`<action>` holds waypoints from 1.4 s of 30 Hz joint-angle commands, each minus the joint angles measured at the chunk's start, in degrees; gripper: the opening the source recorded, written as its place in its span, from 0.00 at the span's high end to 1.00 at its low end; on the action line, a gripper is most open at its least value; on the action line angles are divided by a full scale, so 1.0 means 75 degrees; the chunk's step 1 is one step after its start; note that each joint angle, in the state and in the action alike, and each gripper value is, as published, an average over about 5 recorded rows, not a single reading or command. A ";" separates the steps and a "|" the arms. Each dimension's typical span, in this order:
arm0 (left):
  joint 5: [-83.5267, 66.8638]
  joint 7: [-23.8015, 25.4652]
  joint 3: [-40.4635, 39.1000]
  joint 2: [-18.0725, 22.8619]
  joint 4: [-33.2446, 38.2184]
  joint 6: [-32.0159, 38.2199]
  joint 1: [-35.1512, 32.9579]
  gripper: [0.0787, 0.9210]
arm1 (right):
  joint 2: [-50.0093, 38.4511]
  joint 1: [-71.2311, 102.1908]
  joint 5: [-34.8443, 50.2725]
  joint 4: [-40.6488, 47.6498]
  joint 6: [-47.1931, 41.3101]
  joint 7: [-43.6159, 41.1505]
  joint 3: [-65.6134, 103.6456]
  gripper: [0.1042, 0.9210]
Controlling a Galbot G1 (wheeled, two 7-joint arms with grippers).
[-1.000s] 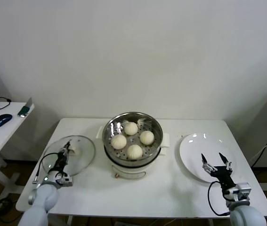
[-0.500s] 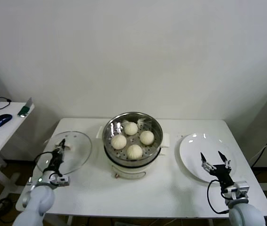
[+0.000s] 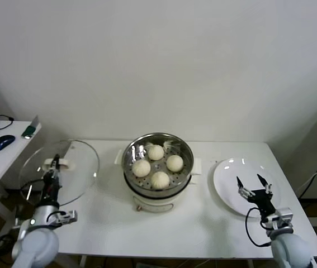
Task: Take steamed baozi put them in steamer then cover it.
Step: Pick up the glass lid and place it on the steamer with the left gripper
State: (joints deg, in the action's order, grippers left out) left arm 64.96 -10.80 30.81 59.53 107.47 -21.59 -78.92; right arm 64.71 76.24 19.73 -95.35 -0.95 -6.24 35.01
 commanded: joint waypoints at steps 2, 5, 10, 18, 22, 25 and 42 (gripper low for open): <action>-0.0359 0.1377 -0.1541 -0.1474 0.2529 -0.2713 0.0580 0.93 | -0.0331 -0.0638 -0.0087 0.0320 -0.0040 0.0008 -0.0491 0.12; 0.0054 0.1923 -0.2812 -0.1329 0.2482 -0.3012 0.1661 0.93 | -0.0316 -0.0815 -0.0159 0.0437 -0.0034 0.0008 -0.0652 0.12; 0.0886 0.2766 -0.4292 -0.0634 0.2045 -0.3121 0.3048 0.93 | -0.0300 -0.0963 -0.0220 0.0569 -0.0002 -0.0002 -0.0746 0.12; 0.1712 0.3458 -0.5638 0.0759 0.0728 -0.3121 0.4211 0.93 | -0.0311 -0.0896 -0.0297 0.0692 0.0094 -0.0072 -0.0564 0.12; 0.1829 0.3502 -0.5823 0.1331 0.0073 -0.3121 0.4432 0.93 | -0.0271 -0.0799 -0.0358 0.0696 0.0147 -0.0093 -0.0440 0.12; 0.1896 0.3472 -0.5700 0.1876 -0.0352 -0.3121 0.4443 0.93 | -0.0220 -0.0711 -0.0419 0.0702 0.0176 -0.0116 -0.0319 0.12; 0.1990 0.3386 -0.6046 0.2562 -0.1163 -0.3121 0.4519 0.93 | -0.0085 -0.0457 -0.0629 0.0786 0.0322 -0.0214 0.0045 0.12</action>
State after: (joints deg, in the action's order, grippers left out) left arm 78.57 13.50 -11.78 74.81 103.11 -42.20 -46.98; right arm 63.87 72.56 15.46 -89.71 1.14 -7.64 34.43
